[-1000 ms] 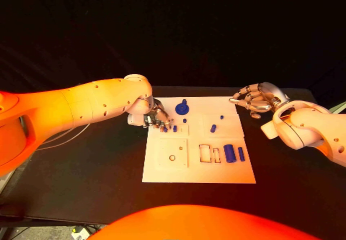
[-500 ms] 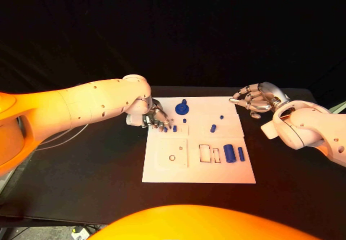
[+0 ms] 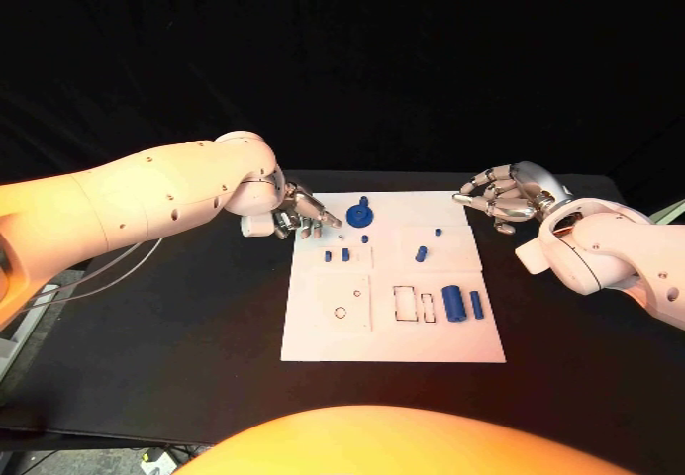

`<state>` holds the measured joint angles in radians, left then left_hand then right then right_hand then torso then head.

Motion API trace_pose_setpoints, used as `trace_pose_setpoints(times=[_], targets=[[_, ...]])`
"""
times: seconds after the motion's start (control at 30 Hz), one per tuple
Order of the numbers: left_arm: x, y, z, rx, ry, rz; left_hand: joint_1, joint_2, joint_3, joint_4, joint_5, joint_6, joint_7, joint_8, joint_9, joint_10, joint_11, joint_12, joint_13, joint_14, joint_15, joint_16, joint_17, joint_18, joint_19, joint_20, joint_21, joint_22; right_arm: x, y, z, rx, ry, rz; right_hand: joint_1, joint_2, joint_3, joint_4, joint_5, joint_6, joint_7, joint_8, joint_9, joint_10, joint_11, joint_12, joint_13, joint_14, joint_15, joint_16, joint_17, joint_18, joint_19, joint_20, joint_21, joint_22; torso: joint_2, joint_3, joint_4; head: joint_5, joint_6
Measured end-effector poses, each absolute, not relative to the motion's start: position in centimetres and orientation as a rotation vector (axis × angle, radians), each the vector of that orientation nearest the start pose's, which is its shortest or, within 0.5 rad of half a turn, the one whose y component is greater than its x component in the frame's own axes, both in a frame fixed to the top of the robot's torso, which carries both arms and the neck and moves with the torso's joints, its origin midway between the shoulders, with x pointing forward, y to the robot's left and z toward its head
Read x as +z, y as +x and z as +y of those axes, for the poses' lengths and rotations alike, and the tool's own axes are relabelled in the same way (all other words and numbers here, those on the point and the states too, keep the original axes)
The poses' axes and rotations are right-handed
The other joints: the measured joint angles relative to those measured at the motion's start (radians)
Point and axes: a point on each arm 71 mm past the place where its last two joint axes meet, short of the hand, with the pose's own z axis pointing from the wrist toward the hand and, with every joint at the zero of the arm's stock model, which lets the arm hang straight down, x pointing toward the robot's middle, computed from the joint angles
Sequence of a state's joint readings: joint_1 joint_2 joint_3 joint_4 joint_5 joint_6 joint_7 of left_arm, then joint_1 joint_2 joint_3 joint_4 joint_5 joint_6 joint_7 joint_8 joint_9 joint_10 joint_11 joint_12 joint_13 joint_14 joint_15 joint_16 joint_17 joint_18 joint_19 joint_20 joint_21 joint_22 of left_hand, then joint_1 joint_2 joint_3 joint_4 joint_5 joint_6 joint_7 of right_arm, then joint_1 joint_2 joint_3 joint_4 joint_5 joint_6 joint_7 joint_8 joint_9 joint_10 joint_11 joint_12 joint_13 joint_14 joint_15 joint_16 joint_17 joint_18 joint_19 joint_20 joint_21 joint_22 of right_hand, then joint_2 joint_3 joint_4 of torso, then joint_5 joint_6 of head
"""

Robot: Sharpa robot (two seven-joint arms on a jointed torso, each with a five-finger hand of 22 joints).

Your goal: Assemble the parts on the task board

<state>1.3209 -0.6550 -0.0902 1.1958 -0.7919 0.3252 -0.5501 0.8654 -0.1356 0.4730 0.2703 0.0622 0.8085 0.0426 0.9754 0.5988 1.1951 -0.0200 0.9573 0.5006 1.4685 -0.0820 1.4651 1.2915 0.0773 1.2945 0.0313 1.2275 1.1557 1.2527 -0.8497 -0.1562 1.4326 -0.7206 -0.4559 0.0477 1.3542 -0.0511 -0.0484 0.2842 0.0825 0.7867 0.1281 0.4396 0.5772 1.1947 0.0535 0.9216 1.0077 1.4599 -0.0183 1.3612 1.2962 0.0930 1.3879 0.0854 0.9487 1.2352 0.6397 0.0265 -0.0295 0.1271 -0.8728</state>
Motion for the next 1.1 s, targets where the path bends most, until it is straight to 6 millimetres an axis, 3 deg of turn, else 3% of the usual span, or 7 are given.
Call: trace_pose_setpoints(times=[0.07, 0.1, 0.2, 0.27, 0.37, 0.57, 1.1], targets=[[-20.5, 53.5, 21.7, -0.453, -0.414, 2.461, 0.020, 0.002, 0.000, 0.000, 0.000, -0.011, 0.004, -0.012, 0.001, -0.015, 0.001, -0.003, 0.000, 0.000, 0.000, -0.012, 0.000, 0.000, -0.010, -0.001, -0.015, -0.015, -20.4, 50.1, -24.5, 0.878, 0.552, 1.677, 0.000, 0.000, 0.000, 0.000, 0.000, 0.000, 0.000, 0.000, 0.000, 0.000, 0.000, 0.000, 0.000, 0.000, 0.000, 0.000, 0.000, 0.000, 0.000, 0.000, 0.000, 0.000, 0.000, -0.0003, -0.0001, 0.000, 0.000], [-20.3, 53.4, 21.7, -0.466, -0.429, 2.442, 0.032, 0.003, -0.019, 0.019, 0.000, -0.024, 0.017, -0.027, 0.000, -0.022, 0.007, -0.003, 0.000, 0.000, 0.000, -0.029, 0.000, 0.033, -0.021, 0.010, -0.039, -0.047, -20.4, 50.1, -24.5, 0.877, 0.552, 1.676, 0.000, 0.000, 0.000, 0.000, 0.000, 0.000, 0.000, 0.000, 0.000, 0.000, 0.000, 0.000, 0.000, 0.000, 0.000, 0.000, 0.000, 0.000, 0.000, 0.000, 0.000, -0.001, 0.000, -0.0003, -0.0001, 0.000, 0.000], [-19.7, 53.3, 21.6, -0.536, -0.474, 2.364, 0.108, 0.019, -0.044, 0.008, 0.011, -0.115, 0.059, -0.084, -0.001, -0.119, 0.048, -0.026, 0.000, -0.028, 0.052, -0.154, -0.064, 0.047, -0.118, 0.035, -0.190, -0.206, -20.5, 50.1, -24.6, 0.876, 0.553, 1.674, 0.000, 0.000, 0.000, 0.000, 0.000, 0.000, 0.000, 0.000, 0.000, 0.000, 0.000, 0.000, -0.001, 0.000, 0.000, 0.000, 0.000, 0.000, 0.000, 0.000, 0.000, -0.002, 0.000, -0.0002, -0.0006, 0.000, 0.001], [-19.3, 53.3, 21.3, -0.587, -0.477, 2.311, 0.185, 0.024, -0.058, -0.006, 0.011, -0.158, 0.080, -0.110, -0.003, -0.169, 0.069, -0.055, -0.013, -0.103, 0.069, -0.262, -0.197, 0.102, -0.204, 0.052, -0.329, -0.358, -20.5, 50.1, -24.6, 0.875, 0.554, 1.673, 0.000, 0.000, 0.000, 0.000, 0.000, 0.000, 0.000, -0.001, 0.000, 0.000, 0.000, 0.000, -0.001, 0.000, 0.000, 0.000, 0.000, 0.000, 0.000, 0.000, 0.000, -0.003, 0.001, -0.0002, -0.0007, 0.000, 0.003], [-18.8, 53.0, 20.5, -0.682, -0.424, 2.174, 0.317, 0.000, -0.047, -0.057, 0.011, -0.240, 0.115, -0.168, -0.046, -0.294, 0.104, -0.121, -0.057, -0.266, 0.102, -0.485, -0.418, 0.101, -0.261, 0.086, -0.450, -0.423, -20.5, 50.1, -24.8, 0.873, 0.555, 1.669, 0.000, 0.000, 0.000, 0.000, 0.000, 0.000, 0.000, -0.001, 0.000, 0.000, 0.000, 0.000, -0.004, 0.000, 0.000, 0.000, 0.000, 0.000, 0.000, 0.000, 0.000, -0.005, 0.001, -0.0003, -0.0007, -0.004, 0.008], [-19.5, 51.9, 18.8, -0.825, -0.193, 1.900, 0.520, -0.056, 0.079, -0.147, 0.011, -0.254, 0.120, -0.251, -0.156, -0.407, 0.140, -0.240, -0.167, -0.392, 0.127, -0.549, -0.487, 0.101, -0.289, 0.113, -0.513, -0.463, -20.5, 50.1, -24.9, 0.871, 0.556, 1.661, 0.000, 0.000, 0.000, 0.000, 0.000, 0.000, 0.000, -0.001, 0.000, 0.000, 0.000, 0.000, -0.006, 0.000, 0.000, 0.000, 0.000, 0.000, 0.000, 0.000, 0.000, -0.007, 0.001, 0.0002, 0.0010, -0.014, 0.020], [-23.4, 51.0, 15.1, -0.773, 0.328, 1.790, 0.536, -0.093, 0.093, -0.173, 0.011, -0.145, 0.132, -0.382, -0.286, -0.432, 0.150, -0.351, -0.291, -0.419, 0.140, -0.508, -0.530, 0.101, -0.343, 0.128, -0.488, -0.437, -20.6, 50.1, -24.7, 0.872, 0.546, 1.655, 0.000, 0.000, -0.030, 0.003, 0.000, 0.000, 0.000, -0.001, 0.000, 0.000, 0.000, 0.000, -0.012, 0.000, 0.000, 0.000, 0.000, 0.000, 0.000, 0.000, -0.015, -0.012, 0.002, 0.0004, -0.0023, -0.022, 0.043]])
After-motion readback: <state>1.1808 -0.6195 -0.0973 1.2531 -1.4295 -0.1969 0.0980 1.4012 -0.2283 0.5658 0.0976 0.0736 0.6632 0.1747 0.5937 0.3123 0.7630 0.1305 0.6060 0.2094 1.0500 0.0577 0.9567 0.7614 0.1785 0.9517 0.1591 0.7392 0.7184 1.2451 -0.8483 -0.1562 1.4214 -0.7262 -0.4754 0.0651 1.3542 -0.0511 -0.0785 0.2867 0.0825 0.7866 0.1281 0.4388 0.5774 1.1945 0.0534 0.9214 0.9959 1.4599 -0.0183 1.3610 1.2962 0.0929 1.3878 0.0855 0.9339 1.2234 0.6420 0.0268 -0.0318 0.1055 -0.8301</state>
